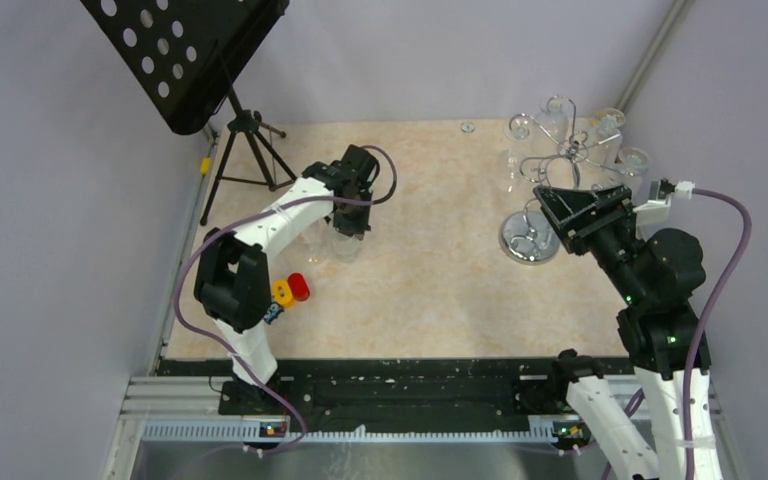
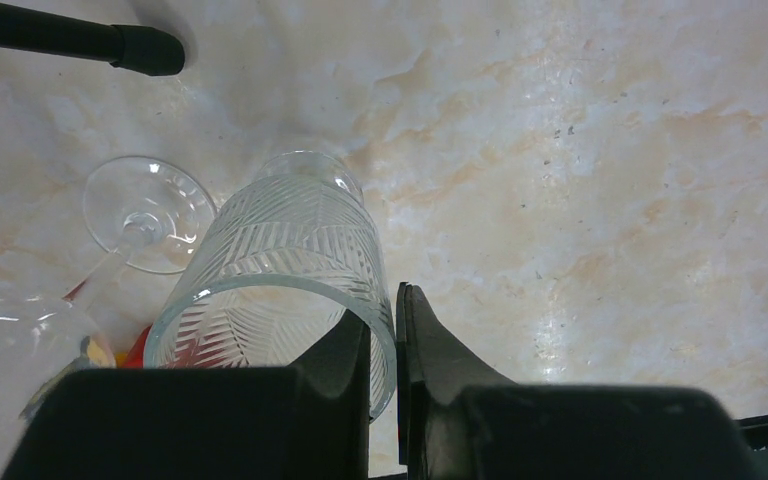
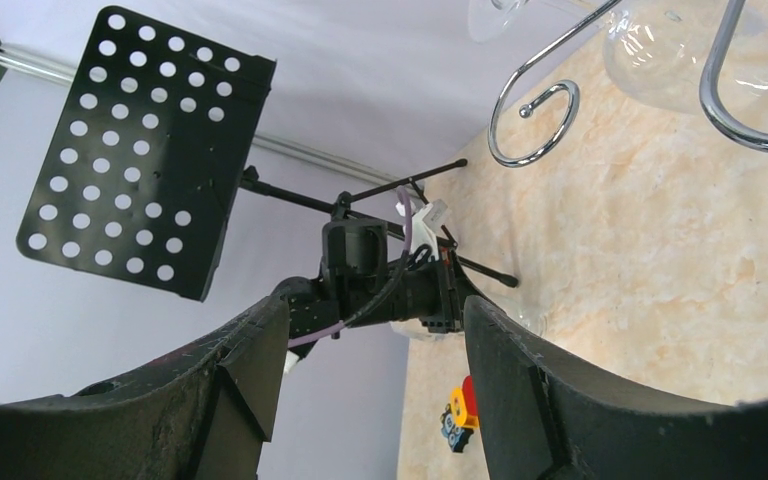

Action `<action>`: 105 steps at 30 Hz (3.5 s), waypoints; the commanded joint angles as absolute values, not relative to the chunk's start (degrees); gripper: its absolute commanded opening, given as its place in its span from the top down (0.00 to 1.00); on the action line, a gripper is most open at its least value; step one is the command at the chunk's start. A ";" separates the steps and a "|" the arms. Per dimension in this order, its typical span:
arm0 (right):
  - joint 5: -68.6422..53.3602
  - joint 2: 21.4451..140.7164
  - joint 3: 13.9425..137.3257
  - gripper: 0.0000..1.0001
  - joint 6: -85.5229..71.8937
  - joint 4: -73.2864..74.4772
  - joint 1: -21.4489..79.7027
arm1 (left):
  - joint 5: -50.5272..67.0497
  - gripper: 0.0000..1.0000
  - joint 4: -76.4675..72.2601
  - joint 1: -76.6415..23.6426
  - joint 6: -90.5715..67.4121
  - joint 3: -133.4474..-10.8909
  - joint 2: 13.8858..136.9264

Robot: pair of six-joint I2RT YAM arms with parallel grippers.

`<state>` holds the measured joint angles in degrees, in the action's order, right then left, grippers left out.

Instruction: Take the wine glass off the wine glass rack

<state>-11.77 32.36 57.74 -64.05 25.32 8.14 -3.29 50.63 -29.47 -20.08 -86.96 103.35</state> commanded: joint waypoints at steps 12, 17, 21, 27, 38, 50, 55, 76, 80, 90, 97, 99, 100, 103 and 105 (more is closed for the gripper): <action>-13.22 32.55 57.00 0.34 -63.61 22.62 8.50 | -1.73 0.88 48.08 -28.70 -19.69 -85.09 103.36; -15.73 33.50 57.14 0.30 -63.58 21.37 8.50 | -1.77 0.70 48.14 -28.66 -19.14 -85.88 100.95; -17.28 34.01 57.50 0.29 -63.66 20.68 8.45 | -2.00 0.59 48.66 -28.71 -18.51 -86.75 98.81; -16.49 35.16 61.40 0.29 -61.27 23.03 8.45 | -2.73 0.48 51.77 -28.74 -18.12 -88.39 95.30; -2.22 51.01 81.97 0.34 -41.69 35.30 8.48 | 3.98 0.16 43.09 -28.72 -15.78 -85.97 80.16; 2.07 68.52 92.00 0.44 -33.29 37.00 8.50 | 7.79 0.12 31.28 -28.74 -16.08 -77.55 66.10; 3.84 68.97 88.48 0.44 -38.79 32.30 8.51 | 7.64 0.12 29.92 -28.67 -15.48 -75.94 64.41; 3.07 70.83 74.97 0.50 -55.94 13.90 8.44 | 4.51 0.08 22.17 -28.58 -15.08 -66.99 59.87; 2.82 70.52 74.33 0.53 -56.57 12.99 8.37 | 3.17 0.08 23.19 -28.62 -15.03 -67.51 60.47; -1.59 68.08 68.59 0.68 -60.65 6.49 7.18 | 3.35 0.08 22.54 -28.65 -15.24 -66.90 59.16; -2.13 66.26 65.35 0.94 -63.69 3.07 5.93 | 4.00 0.08 22.32 -28.64 -15.26 -66.74 59.14; -2.99 65.72 64.03 1.00 -65.26 0.83 5.39 | 4.36 0.08 22.26 -28.63 -14.83 -66.51 59.27; -3.29 65.56 63.67 1.00 -65.97 0.57 5.15 | 4.25 0.07 22.24 -28.62 -14.63 -66.49 59.41; -3.28 64.61 63.21 1.00 -66.52 -1.94 4.93 | 3.74 0.07 22.75 -28.62 -14.59 -66.83 60.08; -3.19 63.92 63.18 1.00 -66.60 -2.35 4.82 | 3.85 0.07 22.85 -28.61 -14.59 -67.02 60.33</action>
<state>-1.96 66.57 63.57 -65.65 1.76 5.39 3.62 25.43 -28.86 -15.22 -66.85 60.51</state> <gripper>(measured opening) 0.023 0.926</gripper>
